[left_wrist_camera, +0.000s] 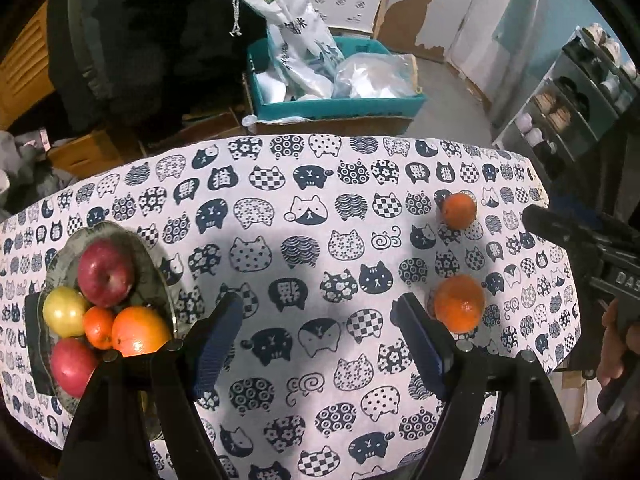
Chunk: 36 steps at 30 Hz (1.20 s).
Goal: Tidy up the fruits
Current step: 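Grasp an orange with the right gripper while the left gripper approaches the other orange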
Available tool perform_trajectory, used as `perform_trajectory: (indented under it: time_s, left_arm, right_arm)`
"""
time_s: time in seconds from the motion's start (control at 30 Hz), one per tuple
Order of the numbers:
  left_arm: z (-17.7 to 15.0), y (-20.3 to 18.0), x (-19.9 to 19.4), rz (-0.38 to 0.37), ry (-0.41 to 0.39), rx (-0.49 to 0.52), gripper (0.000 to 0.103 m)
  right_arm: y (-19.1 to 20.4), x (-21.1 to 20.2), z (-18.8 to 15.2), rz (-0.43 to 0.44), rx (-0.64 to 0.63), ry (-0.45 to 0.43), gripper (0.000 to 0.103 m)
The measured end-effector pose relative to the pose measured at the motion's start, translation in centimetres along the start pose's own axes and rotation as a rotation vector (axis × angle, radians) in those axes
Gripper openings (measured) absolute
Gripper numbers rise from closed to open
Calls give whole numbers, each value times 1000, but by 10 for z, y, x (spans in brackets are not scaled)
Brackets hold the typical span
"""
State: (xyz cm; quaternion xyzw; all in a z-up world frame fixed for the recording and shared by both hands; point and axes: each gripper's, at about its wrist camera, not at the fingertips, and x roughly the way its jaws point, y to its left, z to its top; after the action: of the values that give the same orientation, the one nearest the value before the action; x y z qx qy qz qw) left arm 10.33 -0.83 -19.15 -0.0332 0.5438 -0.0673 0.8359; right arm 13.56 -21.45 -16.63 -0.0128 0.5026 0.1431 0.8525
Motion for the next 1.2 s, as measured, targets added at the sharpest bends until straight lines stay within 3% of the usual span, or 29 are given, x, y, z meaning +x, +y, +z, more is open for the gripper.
perform_trajectory:
  time_s: [0.43, 0.87, 1.0, 1.13, 1.2]
  left_arm:
    - [29, -4, 53, -35, 74, -18, 80]
    - [32, -6, 94, -59, 143, -28, 80]
    - [30, -10, 99, -73, 157, -19, 80]
    - [28, -17, 99, -91, 161, -5, 80]
    - [27, -22, 97, -101, 159, 1, 80]
  right_arm:
    - [-51, 78, 12, -24, 72, 146, 81]
    - [-64, 132, 8, -24, 81, 202, 80]
    - [-65, 139, 6, -29, 78, 195, 72]
    - [-63, 141, 5, -28, 62, 193, 51]
    - [-61, 142, 5, -33, 52, 187, 50]
